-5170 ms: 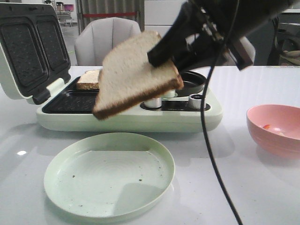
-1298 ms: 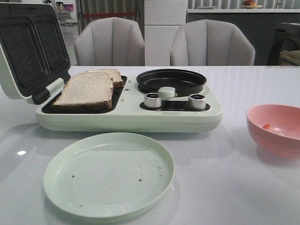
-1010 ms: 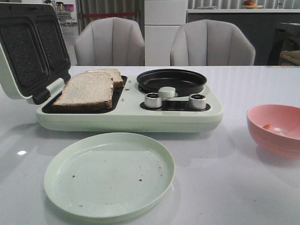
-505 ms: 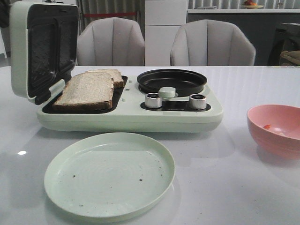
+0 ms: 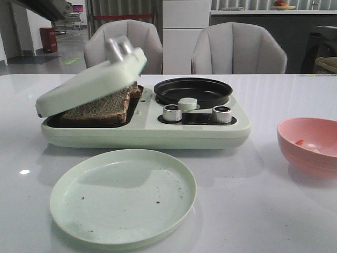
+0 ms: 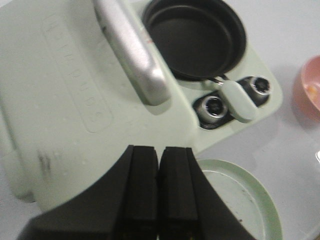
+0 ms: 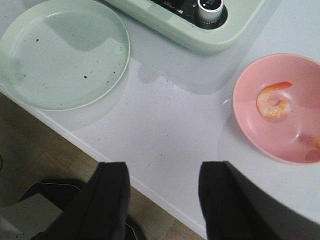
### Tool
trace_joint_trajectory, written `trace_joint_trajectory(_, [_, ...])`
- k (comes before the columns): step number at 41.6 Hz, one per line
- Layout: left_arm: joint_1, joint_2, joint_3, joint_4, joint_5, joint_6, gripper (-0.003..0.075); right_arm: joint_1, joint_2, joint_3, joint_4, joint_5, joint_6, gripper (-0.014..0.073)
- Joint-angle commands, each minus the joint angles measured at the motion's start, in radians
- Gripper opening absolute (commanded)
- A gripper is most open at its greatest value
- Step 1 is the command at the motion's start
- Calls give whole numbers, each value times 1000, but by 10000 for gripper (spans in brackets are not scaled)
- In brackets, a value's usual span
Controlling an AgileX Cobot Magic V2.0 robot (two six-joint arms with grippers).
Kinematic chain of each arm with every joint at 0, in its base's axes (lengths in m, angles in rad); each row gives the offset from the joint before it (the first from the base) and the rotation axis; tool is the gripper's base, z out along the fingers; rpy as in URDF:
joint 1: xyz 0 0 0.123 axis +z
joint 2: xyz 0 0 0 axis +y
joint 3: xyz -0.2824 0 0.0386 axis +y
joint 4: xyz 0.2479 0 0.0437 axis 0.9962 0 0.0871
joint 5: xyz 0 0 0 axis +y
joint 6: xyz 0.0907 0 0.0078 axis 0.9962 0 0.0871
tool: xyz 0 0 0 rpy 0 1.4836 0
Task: Make breakfast with bread and shrimp
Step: 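Push the sandwich maker lid down over the bread with the left gripper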
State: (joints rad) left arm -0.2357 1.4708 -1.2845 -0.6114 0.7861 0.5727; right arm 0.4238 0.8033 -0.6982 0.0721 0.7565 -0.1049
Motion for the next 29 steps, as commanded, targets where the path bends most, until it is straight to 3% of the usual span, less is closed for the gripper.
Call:
trace_joint_trajectory(1, [-91,-96,20,-16,-72,10,100,-3,-11,-26,-3,-58,1,434])
trace_joint_trajectory(13, [-324,-272,145,91,-120,-24,105,-3,-11,-26,-3,-58,1,434])
trace_joint_trajectory(20, [-360,-379,233,180,-145,-166,105,-3,-11,-26,-3,-58,1,434])
trace_joint_trajectory(29, [-360,-535,345,181,-141,-186,104,-3,-11,-26,-3,-58,1,434])
